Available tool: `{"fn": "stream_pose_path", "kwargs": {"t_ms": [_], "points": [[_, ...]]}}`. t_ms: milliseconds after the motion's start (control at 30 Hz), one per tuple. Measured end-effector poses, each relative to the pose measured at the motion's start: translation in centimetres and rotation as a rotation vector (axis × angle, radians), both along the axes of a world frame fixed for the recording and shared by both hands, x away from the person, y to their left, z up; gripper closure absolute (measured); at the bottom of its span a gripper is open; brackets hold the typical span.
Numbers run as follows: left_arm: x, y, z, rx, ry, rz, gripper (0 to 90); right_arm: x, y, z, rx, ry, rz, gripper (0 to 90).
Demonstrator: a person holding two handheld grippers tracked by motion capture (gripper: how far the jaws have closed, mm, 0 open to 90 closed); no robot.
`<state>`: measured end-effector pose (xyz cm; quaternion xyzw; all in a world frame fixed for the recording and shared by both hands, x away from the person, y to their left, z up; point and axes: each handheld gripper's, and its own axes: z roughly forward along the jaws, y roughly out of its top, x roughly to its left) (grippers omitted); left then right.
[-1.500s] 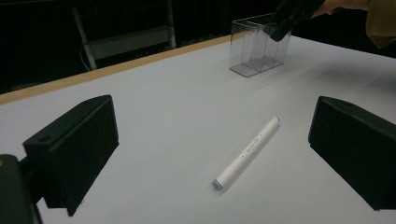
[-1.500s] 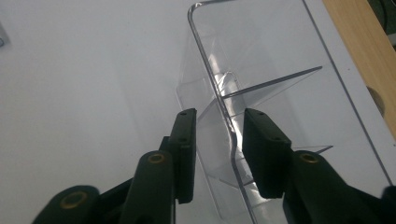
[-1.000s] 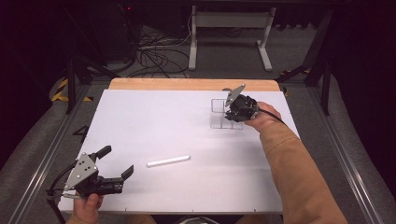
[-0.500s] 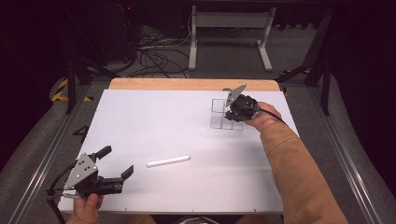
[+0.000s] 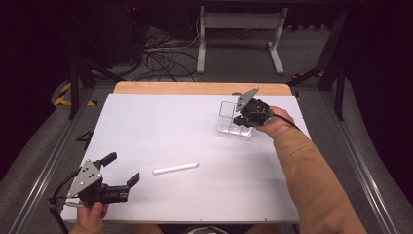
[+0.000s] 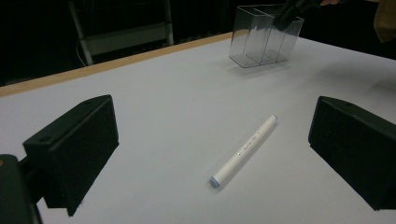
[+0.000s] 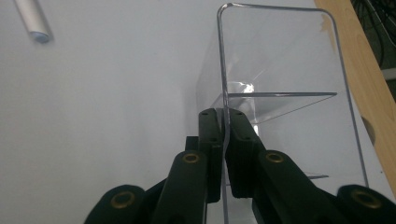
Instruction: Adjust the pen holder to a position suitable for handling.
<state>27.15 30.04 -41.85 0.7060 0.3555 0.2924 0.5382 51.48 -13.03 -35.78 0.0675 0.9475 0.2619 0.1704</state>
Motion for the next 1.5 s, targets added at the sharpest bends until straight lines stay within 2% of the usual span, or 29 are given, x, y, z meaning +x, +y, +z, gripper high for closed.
{"fn": "stream_pose_path", "kwargs": {"t_ms": [233,367,667,800,1033,1267,1433,1500], "points": [[0.0,0.0,0.0,-0.001,0.001,-0.001,2.4,-1.7,0.5,1.1,0.003,-0.005,0.044,86.3],[0.1,0.0,0.0,-0.001,0.002,-0.001,2.4,-3.8,1.5,1.7,0.000,0.002,0.087,86.5],[0.1,-0.1,0.0,0.002,0.003,-0.002,2.4,-6.6,3.2,1.8,0.009,0.024,0.160,87.0],[0.1,-0.2,0.0,0.011,0.004,-0.005,2.4,-6.9,4.3,1.5,0.015,0.037,0.179,87.0],[0.1,-0.1,0.0,0.003,0.007,-0.007,2.3,-6.8,6.9,0.6,0.013,0.054,0.209,86.8],[0.1,0.0,0.0,0.003,0.007,-0.010,2.4,-6.6,9.2,-0.7,-0.027,0.069,0.226,86.6],[0.1,-0.1,-0.1,0.005,0.008,-0.013,2.4,-6.4,9.8,-1.1,-0.035,0.063,0.237,86.6],[0.1,-0.2,-0.1,0.005,0.012,-0.029,3.2,-6.4,9.9,-1.2,-0.037,0.067,0.232,86.6]]}}
